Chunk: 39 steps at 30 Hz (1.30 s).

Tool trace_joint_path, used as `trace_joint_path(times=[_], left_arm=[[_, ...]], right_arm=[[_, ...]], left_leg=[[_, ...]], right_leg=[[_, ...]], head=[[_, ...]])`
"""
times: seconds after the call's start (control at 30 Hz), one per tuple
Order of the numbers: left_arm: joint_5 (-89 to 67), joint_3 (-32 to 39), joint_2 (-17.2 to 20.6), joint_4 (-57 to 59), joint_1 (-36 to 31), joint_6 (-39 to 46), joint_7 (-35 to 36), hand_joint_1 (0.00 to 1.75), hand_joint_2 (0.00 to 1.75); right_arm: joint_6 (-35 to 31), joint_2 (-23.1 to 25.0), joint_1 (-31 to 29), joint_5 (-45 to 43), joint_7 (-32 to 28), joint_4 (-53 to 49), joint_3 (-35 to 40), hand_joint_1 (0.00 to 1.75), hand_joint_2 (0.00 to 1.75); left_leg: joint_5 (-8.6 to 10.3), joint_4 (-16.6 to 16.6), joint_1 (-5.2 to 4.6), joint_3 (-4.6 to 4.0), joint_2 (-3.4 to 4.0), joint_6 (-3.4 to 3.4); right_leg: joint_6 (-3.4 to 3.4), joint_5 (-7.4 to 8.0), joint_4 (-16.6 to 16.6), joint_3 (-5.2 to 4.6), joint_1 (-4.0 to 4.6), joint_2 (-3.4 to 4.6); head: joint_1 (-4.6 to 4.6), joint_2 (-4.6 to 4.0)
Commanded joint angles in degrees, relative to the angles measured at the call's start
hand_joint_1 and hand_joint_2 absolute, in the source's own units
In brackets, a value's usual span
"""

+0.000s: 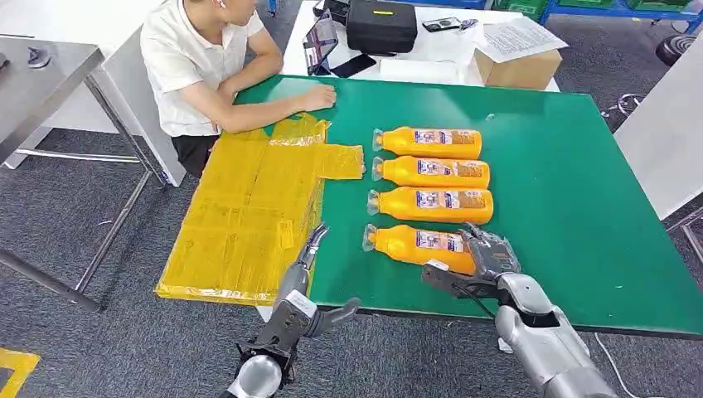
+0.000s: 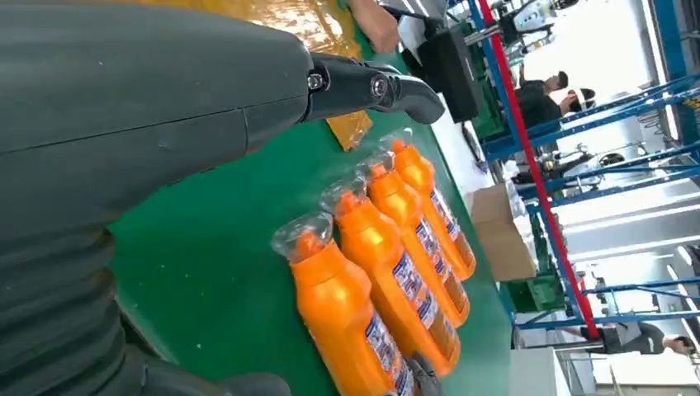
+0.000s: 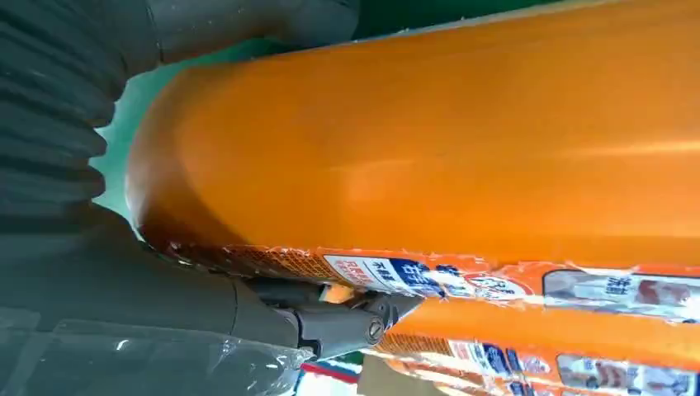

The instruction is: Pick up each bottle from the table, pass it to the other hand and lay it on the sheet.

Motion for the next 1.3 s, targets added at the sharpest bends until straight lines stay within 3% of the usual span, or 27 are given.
trace_joint_path(times=[0.03,0.33,0.53,0.63,0.77,0.87,1.0,1.13,1.3], left_arm=[[0.2,0.1,0.5,3.5,-2.0,0.1,-0.2,0.00,1.75],[0.4,0.2,0.6,3.6,-2.2,0.2,-0.6,0.00,1.75],[7.2,4.1,-2.1,4.4,-2.3,1.5,-2.3,0.00,1.75],[21.8,6.0,-3.1,6.3,-1.9,-7.5,3.4,0.00,1.75],[36.9,5.9,-1.5,8.0,-0.4,-15.3,6.9,0.00,1.75],[40.3,3.9,0.3,5.7,0.5,-15.5,7.1,0.00,1.75],[41.7,1.5,1.7,3.5,1.2,-16.6,7.7,0.00,1.75],[42.2,0.7,2.2,3.0,1.4,-17.8,7.6,0.00,1.75],[41.4,-0.2,2.8,-1.7,2.1,-23.1,4.8,0.00,1.75]], right_arm=[[3.7,-2.2,2.2,-2.9,-0.4,4.2,4.9,1.75,1.75],[5.9,-2.5,4.2,-8.6,-3.4,1.8,4.8,1.75,1.75],[7.2,2.0,9.6,-24.7,-12.6,-7.4,-1.0,1.75,1.75],[6.8,6.1,11.8,-32.0,-17.9,-14.7,-3.2,1.75,1.75],[1.6,10.3,11.6,-35.4,-21.0,-20.4,-3.3,1.75,1.75],[-5.5,13.0,12.6,-35.7,-21.6,-21.8,-4.4,1.55,1.75],[-9.2,14.2,12.7,-36.3,-22.5,-19.7,-4.4,1.64,1.75],[-8.7,14.8,12.7,-37.6,-22.6,-18.8,-4.4,1.66,1.75],[-5.8,15.3,9.9,-36.9,-22.0,-13.7,-0.4,1.40,1.75]], left_leg=[[0.04,-0.1,0.06,0.05,-0.22,-0.09],[0.06,-0.1,0.07,0.07,-0.31,-0.09],[0.08,-0.1,0.13,0.15,-0.33,-0.14],[-0.02,-0.1,0.10,0.20,-0.02,-0.18],[-0.01,-0.1,0.09,0.16,0.24,-0.23],[0.05,-0.1,0.05,-0.20,0.24,-0.27],[0.13,-0.1,0.10,-0.47,0.02,-0.31],[0.16,-0.1,0.03,-0.63,-0.08,-0.27],[0.15,-0.1,0.03,-0.76,-0.05,-0.29]], right_leg=[[-0.08,0.00,-0.1,0.13,0.05,-0.16],[-0.08,0.00,-0.1,0.18,0.07,-0.20],[-0.13,0.02,-0.2,0.12,0.13,-0.22],[-0.13,0.04,-0.1,0.23,0.10,0.06],[-0.17,0.05,0.0,0.08,0.11,0.26],[-0.13,0.03,0.2,-0.27,0.06,0.26],[-0.14,-0.02,0.2,-0.45,0.09,0.12],[-0.09,0.00,0.2,-0.58,0.01,0.08],[-0.12,0.02,0.2,-0.72,0.01,0.13]], head=[[-0.02,0.00],[0.00,0.00],[0.02,0.00],[0.00,0.00],[-0.02,0.00],[-0.02,0.00],[0.00,0.00],[0.00,0.00],[-0.02,0.00]])
